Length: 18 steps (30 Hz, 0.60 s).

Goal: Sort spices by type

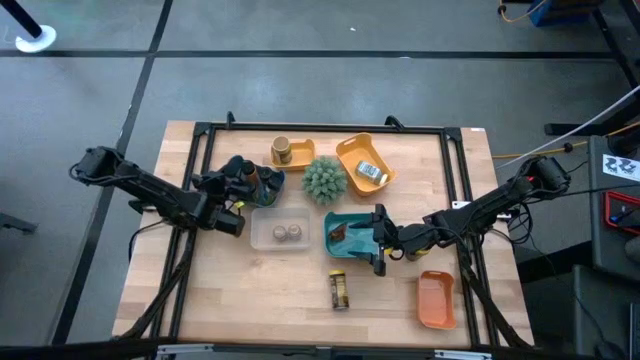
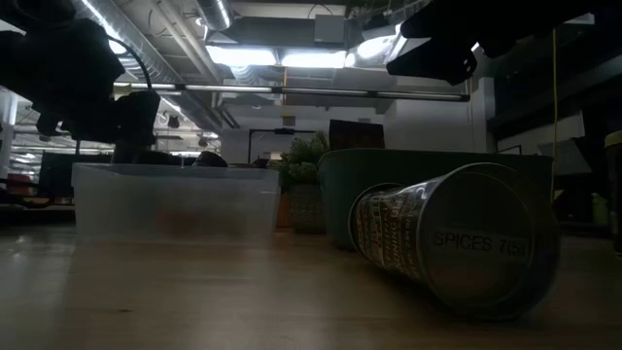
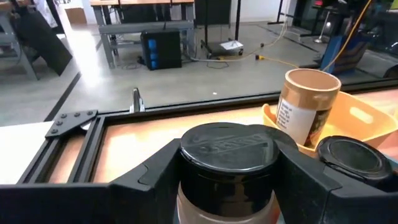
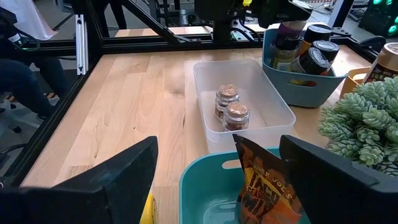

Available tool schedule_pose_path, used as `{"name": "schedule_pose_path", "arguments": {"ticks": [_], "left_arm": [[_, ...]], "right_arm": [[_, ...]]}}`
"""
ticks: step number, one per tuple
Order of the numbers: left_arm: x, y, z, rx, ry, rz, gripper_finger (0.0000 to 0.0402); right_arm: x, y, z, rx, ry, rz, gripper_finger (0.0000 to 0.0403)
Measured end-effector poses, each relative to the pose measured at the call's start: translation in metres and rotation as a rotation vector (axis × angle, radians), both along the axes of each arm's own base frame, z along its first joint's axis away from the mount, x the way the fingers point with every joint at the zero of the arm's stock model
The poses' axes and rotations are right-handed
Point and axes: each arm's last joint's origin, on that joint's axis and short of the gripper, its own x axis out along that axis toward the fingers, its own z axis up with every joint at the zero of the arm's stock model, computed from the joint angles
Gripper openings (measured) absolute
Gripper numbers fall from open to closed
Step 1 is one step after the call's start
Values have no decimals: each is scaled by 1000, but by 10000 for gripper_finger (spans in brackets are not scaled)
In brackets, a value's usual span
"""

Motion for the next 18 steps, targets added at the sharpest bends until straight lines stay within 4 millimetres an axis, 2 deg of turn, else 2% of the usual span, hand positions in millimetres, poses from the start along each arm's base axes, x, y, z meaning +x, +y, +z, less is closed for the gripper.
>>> {"name": "schedule_pose_path", "arguments": {"ticks": [10, 18], "left_arm": [[0, 0, -1, -47, -19, 7, 198], [0, -1, -3, -105, -3, 9, 245]], "right_arm": [[0, 0, 0, 0, 0, 0, 335], [0, 0, 0, 0, 0, 0, 335]]}}
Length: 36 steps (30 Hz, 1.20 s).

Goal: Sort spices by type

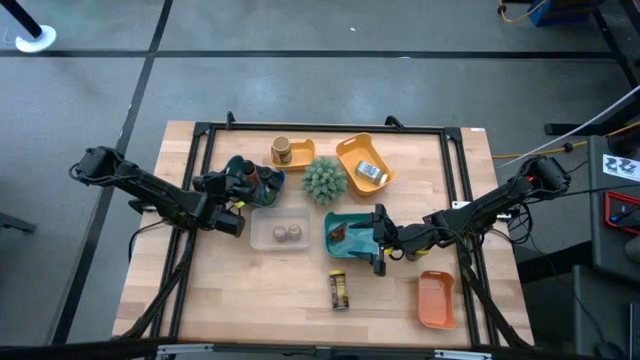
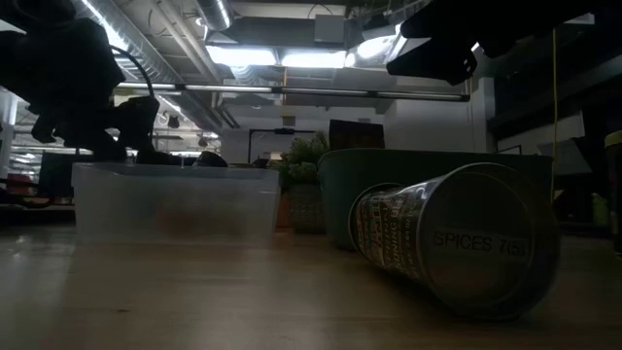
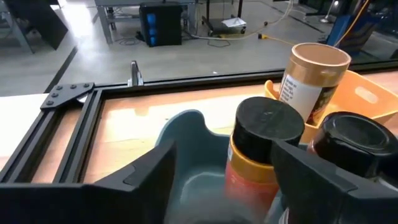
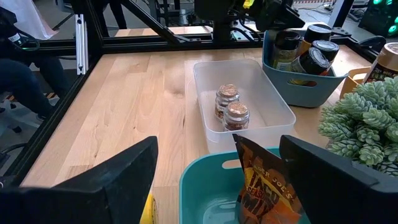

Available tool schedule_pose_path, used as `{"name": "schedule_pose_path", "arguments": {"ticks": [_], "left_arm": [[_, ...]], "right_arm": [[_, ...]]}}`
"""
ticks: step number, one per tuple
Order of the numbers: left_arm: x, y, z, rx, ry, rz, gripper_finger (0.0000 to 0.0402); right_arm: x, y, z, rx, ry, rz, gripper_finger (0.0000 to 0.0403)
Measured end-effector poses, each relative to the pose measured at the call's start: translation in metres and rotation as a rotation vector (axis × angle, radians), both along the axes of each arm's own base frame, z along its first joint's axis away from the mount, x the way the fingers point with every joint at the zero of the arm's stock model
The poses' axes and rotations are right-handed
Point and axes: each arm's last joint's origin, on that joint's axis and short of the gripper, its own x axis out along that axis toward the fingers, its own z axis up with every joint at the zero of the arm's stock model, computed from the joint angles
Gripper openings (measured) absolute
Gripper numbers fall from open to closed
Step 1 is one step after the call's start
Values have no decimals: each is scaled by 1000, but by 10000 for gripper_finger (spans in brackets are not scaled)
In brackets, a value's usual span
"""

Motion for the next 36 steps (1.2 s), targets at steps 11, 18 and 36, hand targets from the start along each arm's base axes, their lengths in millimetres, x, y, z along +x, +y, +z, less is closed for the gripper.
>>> {"name": "schedule_pose_path", "arguments": {"ticks": [11, 18, 36], "left_arm": [[-1, 0, 1, -22, -5, -3, 252], [-5, 1, 9, -35, -46, -14, 251], [-23, 6, 37, -52, -161, -75, 251]], "right_arm": [[0, 0, 0, 1, 0, 0, 335], [0, 0, 0, 19, -3, -6, 335], [0, 4, 0, 343, 30, 21, 335]]}}
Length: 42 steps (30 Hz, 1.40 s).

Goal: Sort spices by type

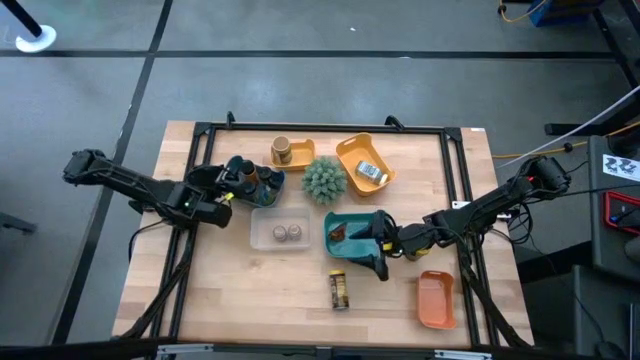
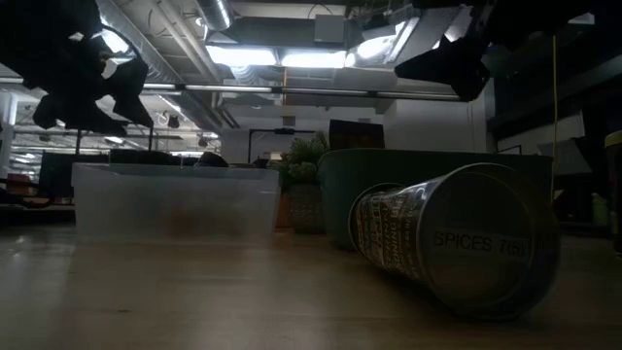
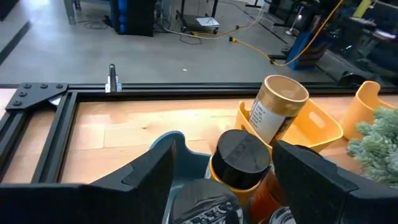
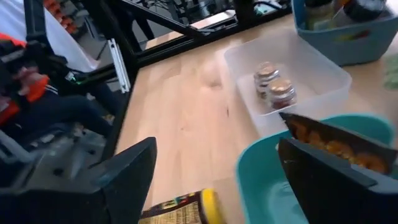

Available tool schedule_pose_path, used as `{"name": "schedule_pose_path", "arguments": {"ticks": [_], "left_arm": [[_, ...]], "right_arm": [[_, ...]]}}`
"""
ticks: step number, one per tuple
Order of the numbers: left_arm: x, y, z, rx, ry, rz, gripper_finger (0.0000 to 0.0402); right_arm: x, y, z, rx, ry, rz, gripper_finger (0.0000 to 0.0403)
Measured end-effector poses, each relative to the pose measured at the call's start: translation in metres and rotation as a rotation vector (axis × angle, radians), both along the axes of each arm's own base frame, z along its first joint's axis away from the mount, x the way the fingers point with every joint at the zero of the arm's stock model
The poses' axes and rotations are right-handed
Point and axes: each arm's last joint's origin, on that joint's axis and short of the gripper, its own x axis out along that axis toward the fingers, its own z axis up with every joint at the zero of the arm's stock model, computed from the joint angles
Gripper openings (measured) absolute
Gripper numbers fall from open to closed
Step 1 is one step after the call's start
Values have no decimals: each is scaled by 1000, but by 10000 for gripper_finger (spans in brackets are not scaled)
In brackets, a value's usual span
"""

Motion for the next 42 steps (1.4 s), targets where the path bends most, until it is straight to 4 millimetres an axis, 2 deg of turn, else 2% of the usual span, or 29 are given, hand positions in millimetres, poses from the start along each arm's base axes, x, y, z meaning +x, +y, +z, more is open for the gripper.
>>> {"name": "schedule_pose_path", "arguments": {"ticks": [11, 17, 21, 26, 30, 37, 42], "left_arm": [[8, -2, 5, 41, 43, -59, 251], [8, -2, 5, 42, 46, -61, 251], [8, -2, 5, 40, 42, -59, 251], [8, -2, 5, 31, 41, -63, 251], [8, -2, 5, 22, 42, -68, 251], [8, -2, 4, 20, 46, -69, 251], [8, -2, 4, 21, 50, -69, 251]], "right_arm": [[-4, 10, -2, 304, 96, 65, 335], [-9, 26, 7, 382, 340, -32, 335], [-2, 37, 23, 383, 457, -127, 335], [17, 47, 34, 470, 499, -210, 335], [31, 56, 25, 533, 566, -245, 335], [48, 69, -5, 636, 698, -341, 335], [57, 74, -14, 685, 724, -393, 335]]}}
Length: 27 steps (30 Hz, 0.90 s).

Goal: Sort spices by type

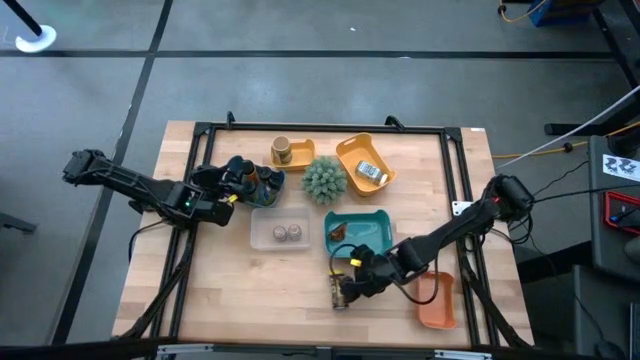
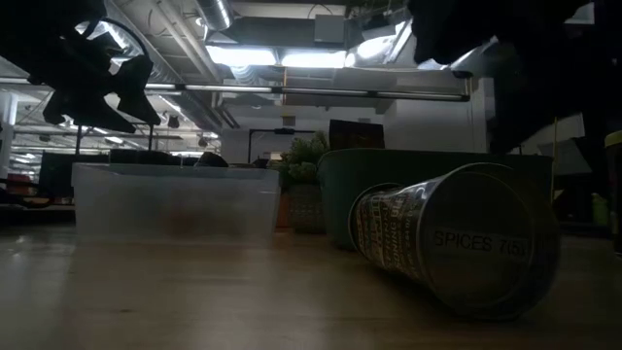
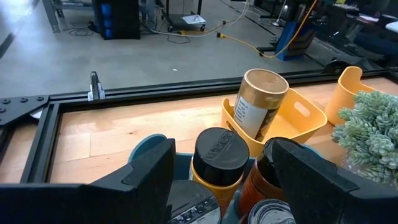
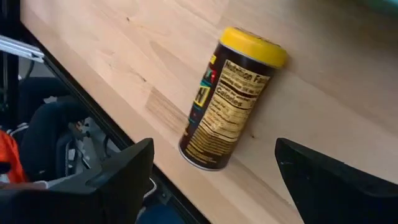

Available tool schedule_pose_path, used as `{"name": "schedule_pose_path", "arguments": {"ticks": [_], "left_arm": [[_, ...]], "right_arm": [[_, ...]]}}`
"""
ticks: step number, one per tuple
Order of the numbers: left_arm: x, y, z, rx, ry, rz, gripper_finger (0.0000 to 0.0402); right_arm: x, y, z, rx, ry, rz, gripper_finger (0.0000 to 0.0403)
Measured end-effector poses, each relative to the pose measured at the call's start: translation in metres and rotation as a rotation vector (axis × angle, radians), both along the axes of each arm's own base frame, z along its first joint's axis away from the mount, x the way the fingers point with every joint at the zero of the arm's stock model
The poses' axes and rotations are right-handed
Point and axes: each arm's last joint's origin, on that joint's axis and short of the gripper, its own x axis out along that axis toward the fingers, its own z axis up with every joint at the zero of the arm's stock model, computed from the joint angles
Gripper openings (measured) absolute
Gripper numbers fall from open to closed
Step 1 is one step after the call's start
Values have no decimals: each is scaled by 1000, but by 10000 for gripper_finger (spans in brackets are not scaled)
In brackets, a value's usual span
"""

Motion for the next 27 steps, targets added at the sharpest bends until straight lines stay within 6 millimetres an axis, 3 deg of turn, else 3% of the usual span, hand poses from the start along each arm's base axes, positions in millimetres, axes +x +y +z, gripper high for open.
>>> {"name": "schedule_pose_path", "arguments": {"ticks": [14, 27], "left_arm": [[0, 0, 0, 10, 23, -8, 251], [1, 0, -2, 42, 93, -23, 251]], "right_arm": [[4, -8, -4, -18, 15, -194, 335], [20, 3, -46, 16, 69, -199, 335]]}}
